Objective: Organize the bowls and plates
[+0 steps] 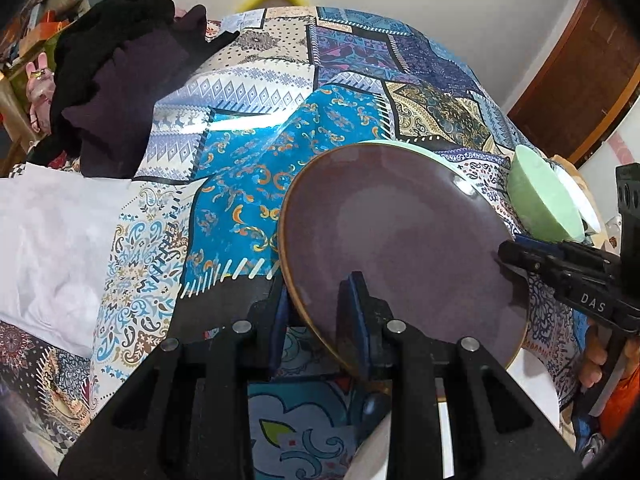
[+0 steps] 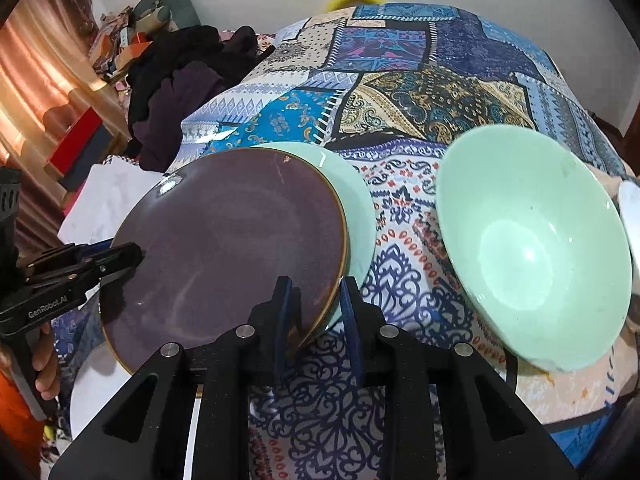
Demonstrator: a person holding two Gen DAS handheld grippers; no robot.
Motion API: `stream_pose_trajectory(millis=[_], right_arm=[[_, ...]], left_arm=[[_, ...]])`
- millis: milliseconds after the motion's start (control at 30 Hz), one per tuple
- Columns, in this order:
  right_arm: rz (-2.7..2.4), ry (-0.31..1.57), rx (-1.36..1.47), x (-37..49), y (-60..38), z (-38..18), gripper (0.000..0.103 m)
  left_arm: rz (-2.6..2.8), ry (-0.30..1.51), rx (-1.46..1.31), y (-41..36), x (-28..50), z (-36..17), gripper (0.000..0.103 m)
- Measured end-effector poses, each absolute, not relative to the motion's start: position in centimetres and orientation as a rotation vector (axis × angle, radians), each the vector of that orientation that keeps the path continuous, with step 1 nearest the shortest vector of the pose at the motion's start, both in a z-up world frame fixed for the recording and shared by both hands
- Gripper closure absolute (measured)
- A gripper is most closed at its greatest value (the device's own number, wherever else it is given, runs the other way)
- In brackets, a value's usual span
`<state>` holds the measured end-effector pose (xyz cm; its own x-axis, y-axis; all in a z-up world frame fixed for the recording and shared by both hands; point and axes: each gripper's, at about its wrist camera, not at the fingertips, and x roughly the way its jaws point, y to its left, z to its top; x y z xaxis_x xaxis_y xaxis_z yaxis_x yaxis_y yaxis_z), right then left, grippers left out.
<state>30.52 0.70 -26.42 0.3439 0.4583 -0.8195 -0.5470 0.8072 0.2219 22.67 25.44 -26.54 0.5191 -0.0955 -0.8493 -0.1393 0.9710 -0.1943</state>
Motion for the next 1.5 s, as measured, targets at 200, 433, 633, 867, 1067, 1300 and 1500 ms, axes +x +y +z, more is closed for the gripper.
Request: stream_pose_trajectory(millis=[200,433,633,867,1067,1300,1500], right_arm=[[0.66,1.048,-0.11,31.4,1.6,-26.9,0.079],[0.678,1.078,-0.132,32.3,2.6,-27.3,0.074],[0.706,1.103,-0.097,32.9,2.6,-27.6,0.076],[0.714,1.094,-0.094,32.8,2.5,-27.6,0.076],[0.719,1.107,-0.085,32.9,2.4,-27.5,0.079],[0.726,1.109,-0.062,32.3,2.0,-27.3,0.08],[0.729,1.09,-0.064,31.3,1.3,-26.8,0.081]], left_arm=[[0.041,1.014,-0.234,25.8,22.5,-26.5,0.075],[0.038,1.008,-0.222,25.9,22.3,-26.4,0.075],[0.049,1.011,-0.232,26.4,22.9,-26.5,0.075],[0.073,1.011,-0.26,27.5,25.0,-26.8,0.075],[0.089,1.004,-0.238,27.3,25.6,-26.7,0.076],[0.1,1.012,-0.221,26.9,24.8,-26.1,0.076],[0.094,1.018,-0.23,26.2,23.6,-25.7,0.076]])
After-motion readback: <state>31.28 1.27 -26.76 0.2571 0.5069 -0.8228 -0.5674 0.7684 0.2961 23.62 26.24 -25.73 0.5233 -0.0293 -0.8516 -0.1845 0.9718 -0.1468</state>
